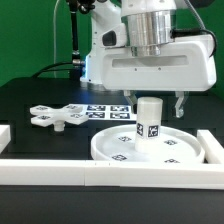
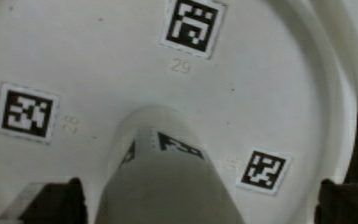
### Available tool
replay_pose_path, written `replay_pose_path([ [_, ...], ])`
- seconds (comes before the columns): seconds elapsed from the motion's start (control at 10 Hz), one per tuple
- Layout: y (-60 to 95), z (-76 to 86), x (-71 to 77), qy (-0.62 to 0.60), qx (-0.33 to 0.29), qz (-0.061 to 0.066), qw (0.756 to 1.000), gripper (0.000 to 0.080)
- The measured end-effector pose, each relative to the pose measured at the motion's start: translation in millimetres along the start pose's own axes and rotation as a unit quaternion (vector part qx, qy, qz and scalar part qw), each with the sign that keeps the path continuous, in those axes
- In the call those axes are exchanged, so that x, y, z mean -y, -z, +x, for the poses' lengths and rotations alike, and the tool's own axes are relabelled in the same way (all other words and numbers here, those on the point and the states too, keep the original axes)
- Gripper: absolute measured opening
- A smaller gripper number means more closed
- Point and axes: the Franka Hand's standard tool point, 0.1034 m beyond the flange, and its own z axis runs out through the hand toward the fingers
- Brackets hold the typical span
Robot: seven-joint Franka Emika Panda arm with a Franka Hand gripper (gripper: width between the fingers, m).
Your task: Assemble round table
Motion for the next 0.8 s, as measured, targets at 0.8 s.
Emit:
replay_pose_path([
  [0.8, 4.5, 3.2, 2.9, 0.370, 0.010, -0.035, 0.928, 0.0649],
])
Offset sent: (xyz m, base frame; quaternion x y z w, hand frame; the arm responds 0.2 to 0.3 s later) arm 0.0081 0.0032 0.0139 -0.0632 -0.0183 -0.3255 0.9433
